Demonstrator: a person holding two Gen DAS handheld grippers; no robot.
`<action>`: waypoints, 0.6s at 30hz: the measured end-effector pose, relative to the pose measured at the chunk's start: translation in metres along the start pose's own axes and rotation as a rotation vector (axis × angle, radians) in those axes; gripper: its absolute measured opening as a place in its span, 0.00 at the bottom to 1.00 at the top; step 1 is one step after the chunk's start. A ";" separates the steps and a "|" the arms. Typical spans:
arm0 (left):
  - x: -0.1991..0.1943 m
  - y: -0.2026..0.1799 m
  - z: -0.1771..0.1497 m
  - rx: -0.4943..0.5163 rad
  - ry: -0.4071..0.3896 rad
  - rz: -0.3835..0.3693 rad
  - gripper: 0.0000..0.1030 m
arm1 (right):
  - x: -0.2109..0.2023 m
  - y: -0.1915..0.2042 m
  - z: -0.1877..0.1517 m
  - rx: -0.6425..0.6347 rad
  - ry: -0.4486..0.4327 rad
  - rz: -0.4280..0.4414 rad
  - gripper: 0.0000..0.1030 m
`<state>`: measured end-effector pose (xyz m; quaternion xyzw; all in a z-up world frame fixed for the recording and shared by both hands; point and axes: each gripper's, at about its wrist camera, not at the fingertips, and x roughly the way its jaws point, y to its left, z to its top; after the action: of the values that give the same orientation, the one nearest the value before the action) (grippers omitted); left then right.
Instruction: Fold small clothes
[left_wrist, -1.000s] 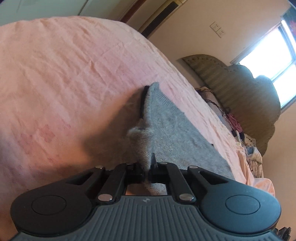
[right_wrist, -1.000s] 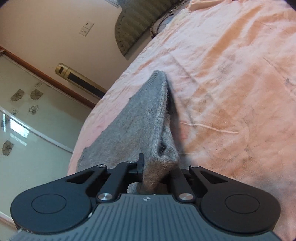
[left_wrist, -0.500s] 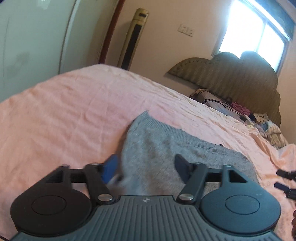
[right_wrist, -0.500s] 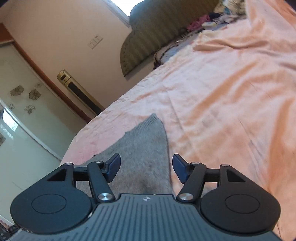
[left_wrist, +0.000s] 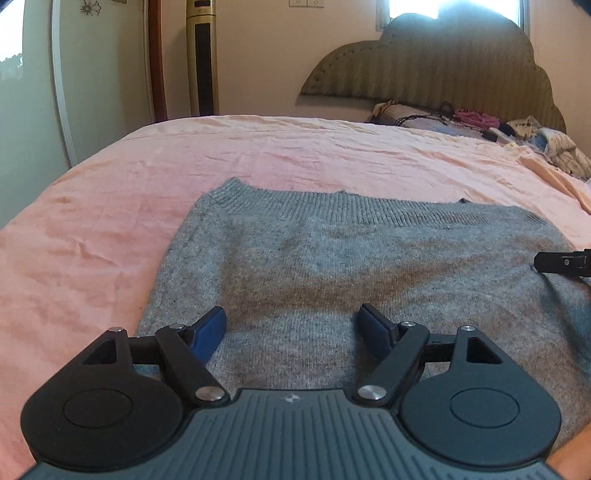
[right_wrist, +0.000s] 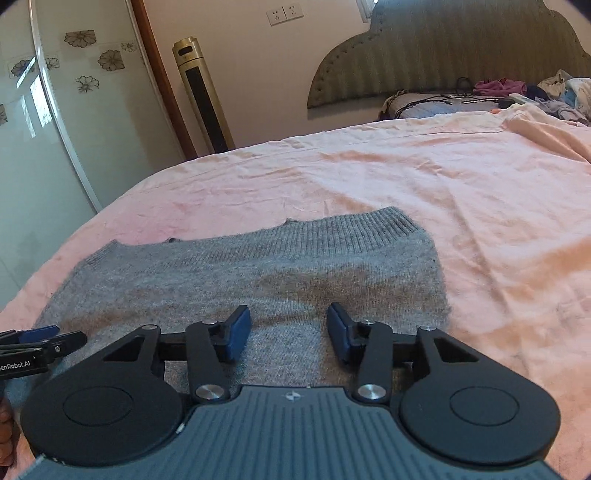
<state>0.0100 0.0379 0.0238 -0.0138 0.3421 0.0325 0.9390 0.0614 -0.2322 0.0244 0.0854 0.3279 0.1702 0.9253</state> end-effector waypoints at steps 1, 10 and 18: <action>-0.005 -0.001 0.006 -0.001 0.011 -0.020 0.74 | -0.004 0.004 0.003 0.008 0.015 -0.012 0.52; 0.077 -0.010 0.070 0.056 0.056 0.048 0.77 | 0.025 0.020 0.050 -0.022 0.036 -0.073 0.87; 0.093 0.018 0.059 0.014 0.001 0.092 0.89 | 0.085 0.007 0.040 -0.111 0.097 -0.218 1.00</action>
<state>0.1176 0.0635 0.0090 0.0084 0.3431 0.0733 0.9364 0.1472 -0.1958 0.0080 -0.0102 0.3696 0.0902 0.9247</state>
